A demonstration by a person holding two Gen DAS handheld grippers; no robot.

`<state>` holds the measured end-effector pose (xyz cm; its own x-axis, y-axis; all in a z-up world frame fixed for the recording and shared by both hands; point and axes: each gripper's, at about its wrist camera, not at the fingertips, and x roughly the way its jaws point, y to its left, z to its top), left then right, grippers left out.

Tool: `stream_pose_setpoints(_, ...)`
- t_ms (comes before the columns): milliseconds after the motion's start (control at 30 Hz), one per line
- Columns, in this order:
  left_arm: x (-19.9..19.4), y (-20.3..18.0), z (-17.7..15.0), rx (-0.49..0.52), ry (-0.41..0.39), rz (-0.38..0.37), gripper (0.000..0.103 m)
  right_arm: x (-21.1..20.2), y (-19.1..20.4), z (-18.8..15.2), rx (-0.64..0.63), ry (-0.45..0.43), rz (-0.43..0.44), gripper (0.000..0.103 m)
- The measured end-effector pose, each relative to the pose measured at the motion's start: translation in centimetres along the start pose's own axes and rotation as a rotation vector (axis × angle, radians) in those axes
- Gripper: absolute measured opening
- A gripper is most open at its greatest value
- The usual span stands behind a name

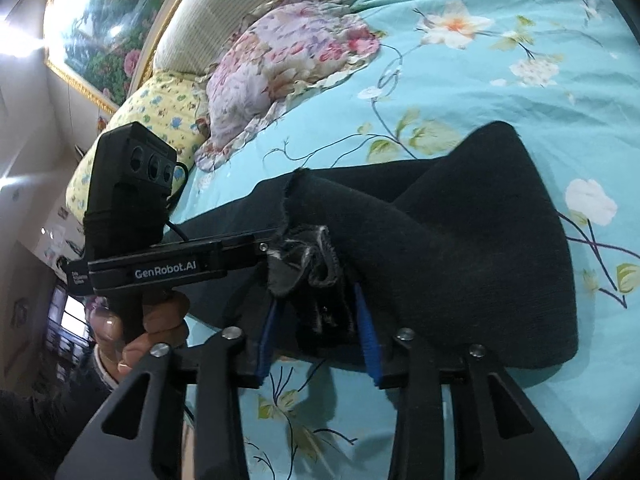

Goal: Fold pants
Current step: 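Lift the waistband end with both grippers and carry it over the pants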

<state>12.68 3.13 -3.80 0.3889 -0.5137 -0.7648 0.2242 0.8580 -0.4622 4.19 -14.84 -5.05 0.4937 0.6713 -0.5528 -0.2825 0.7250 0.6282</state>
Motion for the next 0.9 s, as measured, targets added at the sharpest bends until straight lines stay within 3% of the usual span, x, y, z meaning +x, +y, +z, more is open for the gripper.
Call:
stream_pose_setpoints(100, -1.3, 1.3, -0.4, -0.054, -0.031, 0.006, 0.025, 0.3, 0.8, -0.1, -0.022, 0.012, 0.001, 0.043)
stream_pose_setpoints(367, -4.5, 3.8, -2.3, -0.145, -0.096, 0.056, 0.033, 0.6, 3.3, -0.1, -0.073, 0.037, 0.045, 0.043)
stream_pose_setpoints(433, -5.2, 4.2, -3.0, -0.155, -0.113, 0.103, 0.038, 0.7, 3.9, 0.0, -0.082, 0.039, 0.056, 0.044)
stream_pose_setpoints(500, -6.1, 4.6, -3.8, -0.166, -0.136, 0.138, 0.038, 0.8, 4.4, 0.1, -0.09, 0.04, 0.064, 0.044)
stream_pose_setpoints(900, -11.4, 7.9, -8.0, -0.327, -0.242, 0.188, 0.045, 2.3, 7.5, 1.9, -0.17, 0.071, 0.102, 0.043)
